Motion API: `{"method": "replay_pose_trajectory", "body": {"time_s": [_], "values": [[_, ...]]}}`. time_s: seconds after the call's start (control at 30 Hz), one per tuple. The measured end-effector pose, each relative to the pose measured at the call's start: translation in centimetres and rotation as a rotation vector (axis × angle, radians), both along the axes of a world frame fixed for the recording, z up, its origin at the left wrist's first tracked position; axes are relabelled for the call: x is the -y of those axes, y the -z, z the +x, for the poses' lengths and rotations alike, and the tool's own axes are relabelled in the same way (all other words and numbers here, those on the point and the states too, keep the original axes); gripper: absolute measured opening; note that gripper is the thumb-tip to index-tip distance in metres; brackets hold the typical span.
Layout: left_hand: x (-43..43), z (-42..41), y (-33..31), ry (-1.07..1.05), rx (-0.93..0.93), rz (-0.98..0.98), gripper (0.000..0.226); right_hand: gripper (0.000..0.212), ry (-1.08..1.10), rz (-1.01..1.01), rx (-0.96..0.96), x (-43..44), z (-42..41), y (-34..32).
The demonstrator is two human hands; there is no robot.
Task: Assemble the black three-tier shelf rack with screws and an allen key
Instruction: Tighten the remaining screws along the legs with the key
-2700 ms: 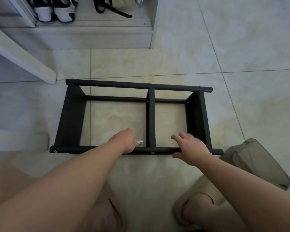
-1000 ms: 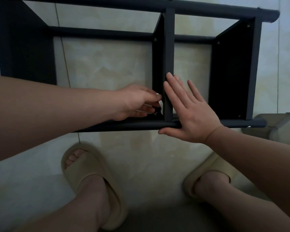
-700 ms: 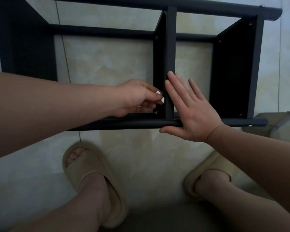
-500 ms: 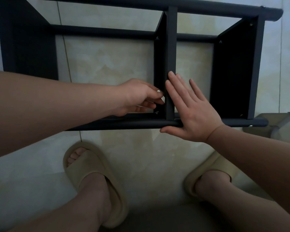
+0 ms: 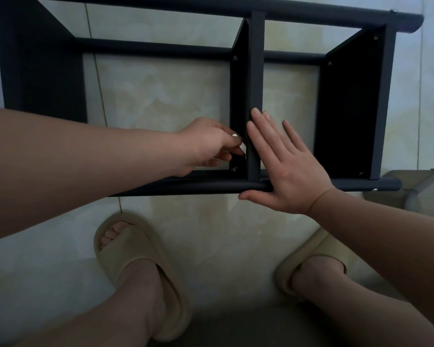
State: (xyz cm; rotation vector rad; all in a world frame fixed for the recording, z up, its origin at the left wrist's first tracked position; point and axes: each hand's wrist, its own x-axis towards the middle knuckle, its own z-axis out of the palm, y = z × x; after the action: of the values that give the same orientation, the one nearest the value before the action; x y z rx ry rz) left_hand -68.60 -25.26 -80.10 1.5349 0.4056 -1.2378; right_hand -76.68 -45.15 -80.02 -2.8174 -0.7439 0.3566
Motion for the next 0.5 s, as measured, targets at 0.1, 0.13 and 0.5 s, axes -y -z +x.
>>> {"method": "replay_pose_trajectory", "body": {"time_s": [0.1, 0.13, 0.5], "values": [[0.01, -0.02, -0.16, -0.016, 0.038, 0.012, 0.005, 0.112, 0.000, -0.005, -0.001, 0.00, -0.04, 0.00], [0.03, -0.01, -0.21, -0.022, 0.050, 0.011, 0.005, 0.112, 0.000, -0.004, -0.001, -0.01, -0.04, 0.02], [-0.06, -0.15, -0.33, -0.001, 0.019, -0.024, 0.004, 0.111, 0.001, 0.005, 0.000, -0.05, -0.06, 0.01]]}}
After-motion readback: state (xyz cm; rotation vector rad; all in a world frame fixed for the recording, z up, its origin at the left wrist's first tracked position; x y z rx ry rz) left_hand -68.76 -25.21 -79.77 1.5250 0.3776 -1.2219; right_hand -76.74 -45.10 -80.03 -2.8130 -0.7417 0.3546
